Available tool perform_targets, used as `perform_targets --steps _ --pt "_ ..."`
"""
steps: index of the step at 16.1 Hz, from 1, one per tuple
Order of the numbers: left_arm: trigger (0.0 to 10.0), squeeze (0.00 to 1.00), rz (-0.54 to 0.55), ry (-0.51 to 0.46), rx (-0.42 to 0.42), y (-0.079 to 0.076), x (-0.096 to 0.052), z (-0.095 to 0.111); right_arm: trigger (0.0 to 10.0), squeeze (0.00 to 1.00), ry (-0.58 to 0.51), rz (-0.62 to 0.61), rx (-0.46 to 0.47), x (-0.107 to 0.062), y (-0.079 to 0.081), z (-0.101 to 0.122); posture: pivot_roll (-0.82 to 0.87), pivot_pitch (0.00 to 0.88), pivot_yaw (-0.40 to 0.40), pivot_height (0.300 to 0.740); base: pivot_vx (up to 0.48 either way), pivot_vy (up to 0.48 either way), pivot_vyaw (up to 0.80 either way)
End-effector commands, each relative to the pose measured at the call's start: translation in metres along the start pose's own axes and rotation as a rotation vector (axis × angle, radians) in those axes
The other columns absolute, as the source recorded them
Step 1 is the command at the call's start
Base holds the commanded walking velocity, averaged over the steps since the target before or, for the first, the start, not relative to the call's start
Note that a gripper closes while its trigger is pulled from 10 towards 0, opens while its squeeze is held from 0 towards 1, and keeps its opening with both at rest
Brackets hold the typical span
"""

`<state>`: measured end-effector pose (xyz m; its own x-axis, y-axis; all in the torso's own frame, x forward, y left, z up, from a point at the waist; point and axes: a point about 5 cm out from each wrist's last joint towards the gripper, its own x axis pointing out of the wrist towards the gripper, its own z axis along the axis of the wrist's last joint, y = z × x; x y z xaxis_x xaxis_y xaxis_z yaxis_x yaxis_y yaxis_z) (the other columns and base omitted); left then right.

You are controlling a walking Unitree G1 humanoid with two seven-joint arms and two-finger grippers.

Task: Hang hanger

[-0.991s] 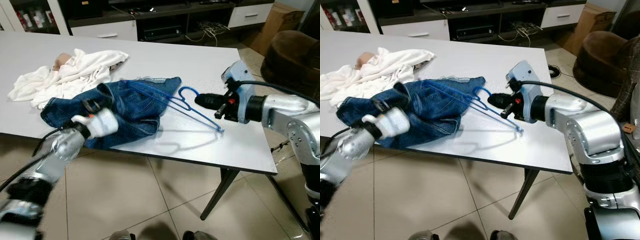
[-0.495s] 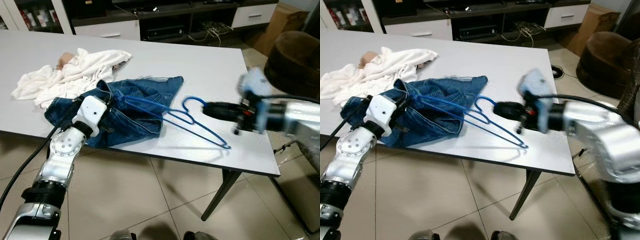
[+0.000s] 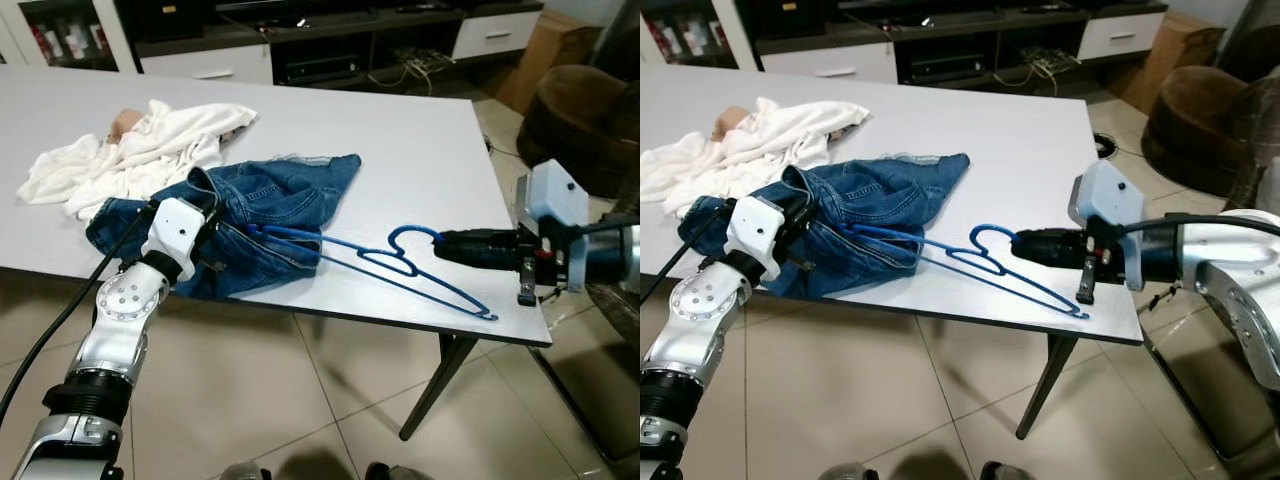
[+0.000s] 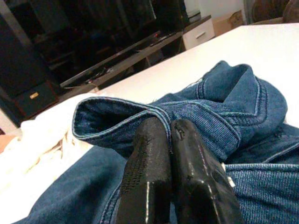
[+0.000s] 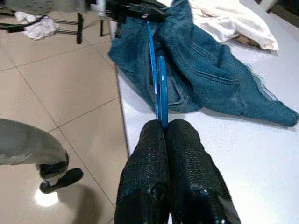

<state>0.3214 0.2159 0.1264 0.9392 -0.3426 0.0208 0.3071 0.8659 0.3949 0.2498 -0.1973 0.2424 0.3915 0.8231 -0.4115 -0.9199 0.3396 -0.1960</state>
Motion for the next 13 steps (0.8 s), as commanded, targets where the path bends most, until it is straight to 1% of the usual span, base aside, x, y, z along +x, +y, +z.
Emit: perform_targets --steps 1,3,6,8,9,10,11,12,13 --pt "10.0 0.00 0.009 0.006 0.002 0.004 -0.001 0.000 10.0 0.00 -0.008 0.018 -0.041 0.000 0.004 0.005 -0.08 0.028 0.045 0.740 0.000 0.000 0.00" --pt "10.0 0.00 0.009 0.001 0.004 0.002 -0.001 0.000 10.0 0.00 0.006 0.014 -0.045 0.008 0.003 0.002 -0.07 0.026 0.042 0.740 0.000 0.000 0.00" --pt "10.0 0.00 0.011 -0.003 0.006 0.001 -0.004 0.000 10.0 0.00 0.030 0.042 -0.050 0.007 0.005 -0.003 -0.07 0.025 0.039 0.740 0.000 0.000 0.00" --pt "10.0 0.00 0.013 -0.002 0.016 0.002 -0.005 -0.001 10.0 0.00 0.046 -0.004 -0.038 0.005 -0.003 -0.007 -0.07 0.024 0.036 0.740 0.000 0.000 0.00" --pt "10.0 0.00 0.013 -0.002 0.016 0.002 -0.005 -0.001 10.0 0.00 0.046 -0.004 -0.038 0.005 -0.003 -0.007 -0.07 0.024 0.036 0.740 0.000 0.000 0.00" --pt "10.0 0.00 0.012 -0.004 0.017 0.001 -0.006 0.000 10.0 0.00 0.061 -0.036 -0.025 0.004 -0.008 -0.011 -0.07 0.024 0.034 0.740 0.000 0.000 0.00" --pt "10.0 0.00 0.012 -0.004 0.017 0.001 -0.006 0.000 10.0 0.00 0.061 -0.036 -0.025 0.004 -0.008 -0.011 -0.07 0.024 0.034 0.740 0.000 0.000 0.00" --pt "10.0 0.00 0.012 -0.006 0.017 0.000 -0.006 0.000 10.0 0.00 0.088 -0.049 -0.024 0.004 -0.010 -0.018 -0.07 0.024 0.033 0.740 0.000 0.000 0.00" --pt "10.0 0.00 0.012 -0.008 0.017 -0.001 -0.005 0.000 10.0 0.00 0.094 -0.042 -0.027 0.006 -0.009 -0.019 -0.08 0.025 0.033 0.740 0.000 0.000 0.00"
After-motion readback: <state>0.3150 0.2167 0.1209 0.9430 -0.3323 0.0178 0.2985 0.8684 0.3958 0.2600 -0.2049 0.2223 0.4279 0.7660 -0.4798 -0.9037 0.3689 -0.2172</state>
